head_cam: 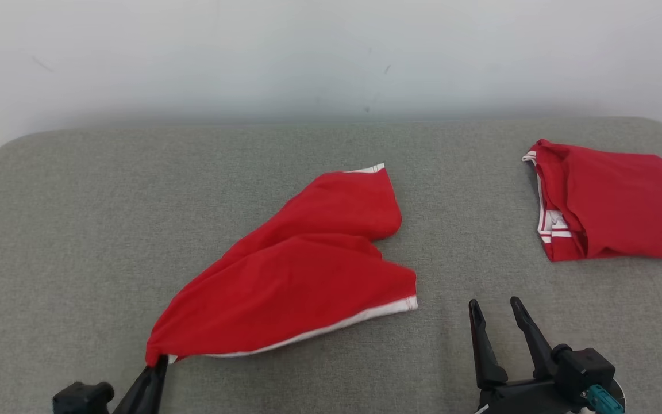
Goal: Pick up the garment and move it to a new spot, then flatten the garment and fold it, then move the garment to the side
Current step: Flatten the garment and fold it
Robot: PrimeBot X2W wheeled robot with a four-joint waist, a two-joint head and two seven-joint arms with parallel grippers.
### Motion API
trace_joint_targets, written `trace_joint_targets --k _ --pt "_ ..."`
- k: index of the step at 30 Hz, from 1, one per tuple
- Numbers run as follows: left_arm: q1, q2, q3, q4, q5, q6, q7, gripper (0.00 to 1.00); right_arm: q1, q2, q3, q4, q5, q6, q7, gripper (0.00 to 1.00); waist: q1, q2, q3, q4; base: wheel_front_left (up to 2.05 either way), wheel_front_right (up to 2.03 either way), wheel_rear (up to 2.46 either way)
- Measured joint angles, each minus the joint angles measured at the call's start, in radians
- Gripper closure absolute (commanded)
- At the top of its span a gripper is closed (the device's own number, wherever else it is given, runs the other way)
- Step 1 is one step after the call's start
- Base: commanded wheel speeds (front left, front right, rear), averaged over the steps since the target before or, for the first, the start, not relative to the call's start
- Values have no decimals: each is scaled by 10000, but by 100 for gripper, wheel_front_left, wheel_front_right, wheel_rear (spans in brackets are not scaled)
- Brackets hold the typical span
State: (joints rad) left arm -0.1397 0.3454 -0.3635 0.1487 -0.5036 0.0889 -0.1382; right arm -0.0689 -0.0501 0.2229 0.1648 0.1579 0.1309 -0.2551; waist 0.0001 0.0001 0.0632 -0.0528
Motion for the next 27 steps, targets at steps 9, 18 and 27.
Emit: trace_joint_targets --k 9,18,27 --pt "740 554 219 -474 -397 59 566 100 18 2 86 96 4 0 102 0 0 -1 -112 150 0 0 0" --pt "1041 150 63 242 -374 188 -132 0 202 0 -136 113 0 0 192 0 -1 -1 -280 329 0 0 0" --pt "1614 -25 476 -447 -401 583 -922 0 288 0 -305 -6 0 0 228 0 -1 -1 -499 572 0 0 0"
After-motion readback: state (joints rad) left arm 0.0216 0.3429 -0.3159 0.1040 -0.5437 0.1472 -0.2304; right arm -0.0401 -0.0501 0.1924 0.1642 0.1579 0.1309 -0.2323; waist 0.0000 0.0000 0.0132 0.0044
